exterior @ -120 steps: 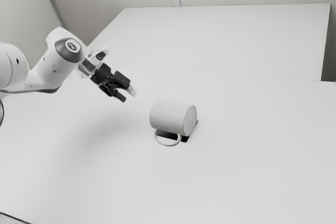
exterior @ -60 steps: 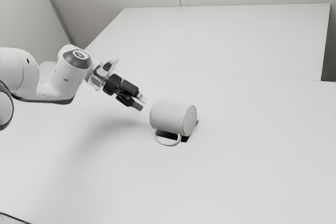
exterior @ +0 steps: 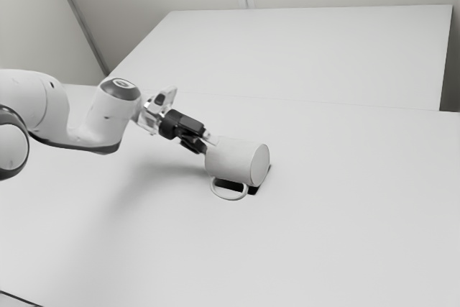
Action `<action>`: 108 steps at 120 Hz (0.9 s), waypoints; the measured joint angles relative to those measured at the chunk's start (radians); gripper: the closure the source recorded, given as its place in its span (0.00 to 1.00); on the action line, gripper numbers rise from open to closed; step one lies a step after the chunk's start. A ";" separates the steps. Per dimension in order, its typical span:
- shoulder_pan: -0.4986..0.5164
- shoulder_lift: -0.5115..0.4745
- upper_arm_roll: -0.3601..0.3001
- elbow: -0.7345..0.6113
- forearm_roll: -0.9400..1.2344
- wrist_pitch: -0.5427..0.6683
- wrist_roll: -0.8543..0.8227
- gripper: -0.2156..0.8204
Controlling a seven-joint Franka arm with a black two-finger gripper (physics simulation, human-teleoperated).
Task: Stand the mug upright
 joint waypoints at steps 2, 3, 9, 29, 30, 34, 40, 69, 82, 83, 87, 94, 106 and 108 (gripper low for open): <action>0.000 0.000 -0.002 0.000 -0.003 0.000 0.002 0.24; 0.000 0.000 -0.003 0.000 -0.004 -0.001 0.003 0.24; 0.000 0.001 -0.009 0.000 -0.010 -0.001 0.008 0.29; 0.001 0.007 -0.021 -0.001 -0.018 -0.002 0.022 0.49; 0.001 0.007 -0.021 -0.001 -0.019 -0.002 0.023 0.49; 0.001 0.006 -0.023 -0.001 -0.019 -0.002 0.025 0.53; 0.006 0.004 -0.035 -0.001 -0.020 -0.002 0.029 0.57; 0.010 -0.006 -0.053 0.004 -0.019 0.006 0.046 0.84; 0.006 -0.009 -0.054 0.007 -0.016 0.016 0.053 0.90; 0.006 -0.010 -0.054 0.007 -0.016 0.017 0.053 0.90; 0.007 -0.012 -0.059 0.009 -0.015 0.019 0.055 0.91; 0.006 -0.015 -0.064 0.010 -0.013 0.025 0.058 0.93; 0.005 -0.024 -0.066 0.011 -0.008 0.034 0.062 0.94; 0.004 -0.027 -0.067 0.010 -0.006 0.035 0.062 0.95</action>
